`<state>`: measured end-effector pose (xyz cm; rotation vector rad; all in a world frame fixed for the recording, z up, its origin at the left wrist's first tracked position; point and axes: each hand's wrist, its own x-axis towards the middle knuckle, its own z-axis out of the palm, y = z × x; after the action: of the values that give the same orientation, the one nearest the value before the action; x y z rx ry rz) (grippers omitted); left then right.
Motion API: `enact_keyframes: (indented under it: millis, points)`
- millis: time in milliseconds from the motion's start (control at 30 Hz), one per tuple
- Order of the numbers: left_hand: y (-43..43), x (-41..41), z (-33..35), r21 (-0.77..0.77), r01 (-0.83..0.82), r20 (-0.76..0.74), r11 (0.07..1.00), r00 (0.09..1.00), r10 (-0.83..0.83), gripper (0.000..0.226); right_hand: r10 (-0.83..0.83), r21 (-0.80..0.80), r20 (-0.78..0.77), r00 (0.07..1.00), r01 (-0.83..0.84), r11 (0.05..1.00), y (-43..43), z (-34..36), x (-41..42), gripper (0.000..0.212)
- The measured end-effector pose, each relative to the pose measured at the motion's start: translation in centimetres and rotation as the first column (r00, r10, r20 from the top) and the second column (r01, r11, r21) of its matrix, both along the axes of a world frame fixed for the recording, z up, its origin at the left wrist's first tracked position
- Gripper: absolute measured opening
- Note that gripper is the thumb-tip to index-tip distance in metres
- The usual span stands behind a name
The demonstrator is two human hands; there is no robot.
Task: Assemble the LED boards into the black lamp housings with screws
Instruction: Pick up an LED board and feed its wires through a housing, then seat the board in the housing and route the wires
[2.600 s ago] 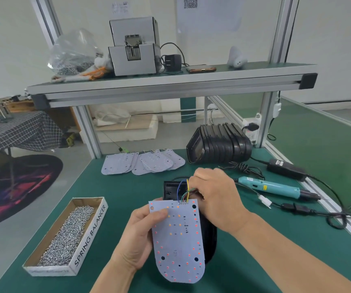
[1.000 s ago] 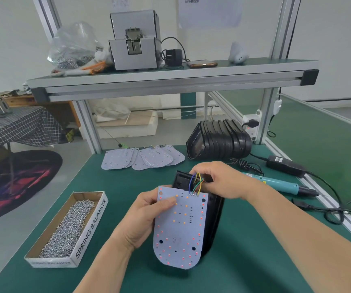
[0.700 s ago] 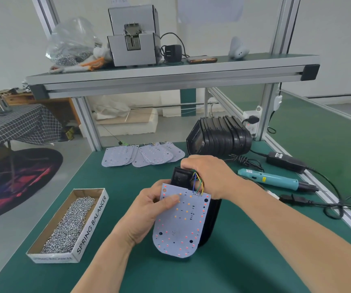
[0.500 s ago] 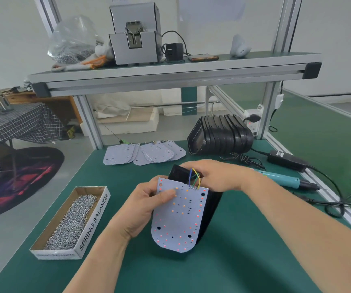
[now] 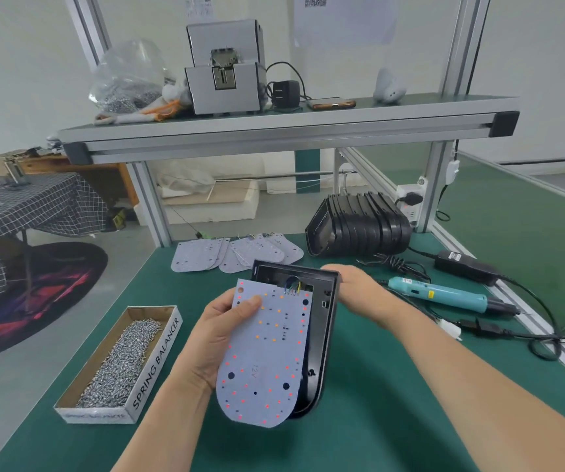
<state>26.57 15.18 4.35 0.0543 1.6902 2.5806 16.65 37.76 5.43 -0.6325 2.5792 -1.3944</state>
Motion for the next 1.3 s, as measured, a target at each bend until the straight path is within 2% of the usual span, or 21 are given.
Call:
enact_keyframes:
  millis: [67,133,200,233,267,300,333,367,433,467,600,733,800,833,933,1033,1067,1133,1167,1300]
  points:
    - [0.3,-0.1,0.0,-0.032,-0.046,0.012,0.998,0.999,0.047,0.029,-0.039,0.109,-0.079,0.996,0.047,0.993,-0.2,-0.8,0.2,0.035]
    - [0.5,-0.2,0.1,-0.100,-0.101,0.005,0.990,0.995,0.102,0.026,-0.122,0.046,-0.165,0.979,0.131,0.990,-0.3,-1.3,1.1,0.030]
    - [0.5,-0.3,-0.1,-0.162,-0.157,-0.015,0.974,0.987,0.157,0.032,-0.353,-0.211,-0.339,0.872,0.295,0.932,-0.4,-1.4,2.8,0.023]
    - [0.6,-0.4,-0.2,-0.187,-0.181,-0.026,0.965,0.983,0.179,0.035,-0.448,-0.356,-0.430,0.784,0.308,0.882,-0.6,-1.0,4.0,0.020]
    - [0.7,-0.4,-0.2,-0.212,-0.203,-0.041,0.956,0.979,0.199,0.038,-0.477,-0.423,-0.535,0.697,0.268,0.865,-0.9,-0.5,5.1,0.015]
    - [0.8,-0.5,-0.3,-0.238,-0.219,-0.063,0.946,0.976,0.210,0.039,-0.427,-0.381,-0.640,0.638,0.219,0.898,-1.1,-0.1,6.0,0.014]
    - [1.0,-0.6,-0.4,-0.257,-0.226,-0.083,0.940,0.974,0.211,0.040,-0.322,-0.268,-0.718,0.618,0.182,0.946,-1.3,0.0,6.5,0.017]
    - [1.2,-0.7,-0.5,-0.266,-0.222,-0.095,0.938,0.974,0.204,0.039,-0.213,-0.128,-0.735,0.644,0.176,0.976,-1.5,0.1,6.6,0.023]
    - [1.5,-0.8,-0.4,-0.265,-0.212,-0.098,0.941,0.976,0.193,0.040,-0.105,0.050,-0.648,0.754,0.180,0.982,-1.7,0.2,6.5,0.034]
    - [1.6,-0.9,-0.4,-0.264,-0.220,-0.093,0.939,0.975,0.202,0.041,-0.095,0.060,-0.615,0.783,0.166,0.984,-1.6,0.2,6.3,0.037]
    - [1.6,-1.3,-0.3,-0.245,-0.265,-0.062,0.933,0.964,0.257,0.050,-0.107,-0.064,-0.577,0.810,0.086,0.994,-1.0,0.5,5.4,0.035]
    - [2.1,-1.5,-0.5,-0.209,-0.257,-0.045,0.943,0.966,0.254,0.050,-0.076,-0.006,-0.447,0.891,0.081,0.997,-1.2,0.1,4.6,0.026]
    - [2.5,-1.6,-0.7,-0.219,-0.274,-0.053,0.936,0.962,0.269,0.058,-0.118,-0.115,-0.351,0.929,0.082,0.990,-1.5,0.1,4.4,0.011]
    - [2.6,-1.8,-0.8,-0.229,-0.287,-0.066,0.930,0.958,0.279,0.060,-0.151,-0.192,-0.300,0.942,0.095,0.977,-1.6,0.1,4.3,0.010]
    - [2.8,-2.0,-0.9,-0.259,-0.309,-0.108,0.915,0.951,0.291,0.064,-0.272,-0.417,-0.173,0.947,0.180,0.891,-1.8,-0.1,3.6,0.019]
    - [3.1,-2.0,-1.3,-0.278,-0.327,-0.145,0.903,0.944,0.297,0.075,-0.337,-0.511,-0.129,0.933,0.229,0.829,-1.9,0.2,3.2,0.019]
    - [3.2,-2.2,-1.5,-0.286,-0.328,-0.162,0.900,0.942,0.292,0.066,-0.344,-0.496,-0.144,0.928,0.233,0.837,-1.9,0.2,3.1,0.019]
    - [3.5,-2.3,-1.6,-0.277,-0.340,-0.183,0.899,0.937,0.298,0.026,-0.331,-0.402,-0.215,0.919,0.225,0.887,-1.8,0.2,3.0,0.019]
    - [3.6,-2.5,-1.4,-0.256,-0.342,-0.180,0.904,0.936,0.303,0.019,-0.308,-0.348,-0.250,0.918,0.212,0.913,-1.7,0.0,2.8,0.019]
    - [3.3,-2.8,-1.2,-0.224,-0.332,-0.158,0.916,0.940,0.301,0.032,-0.221,-0.230,-0.277,0.935,0.159,0.960,-0.9,0.2,2.4,0.015]
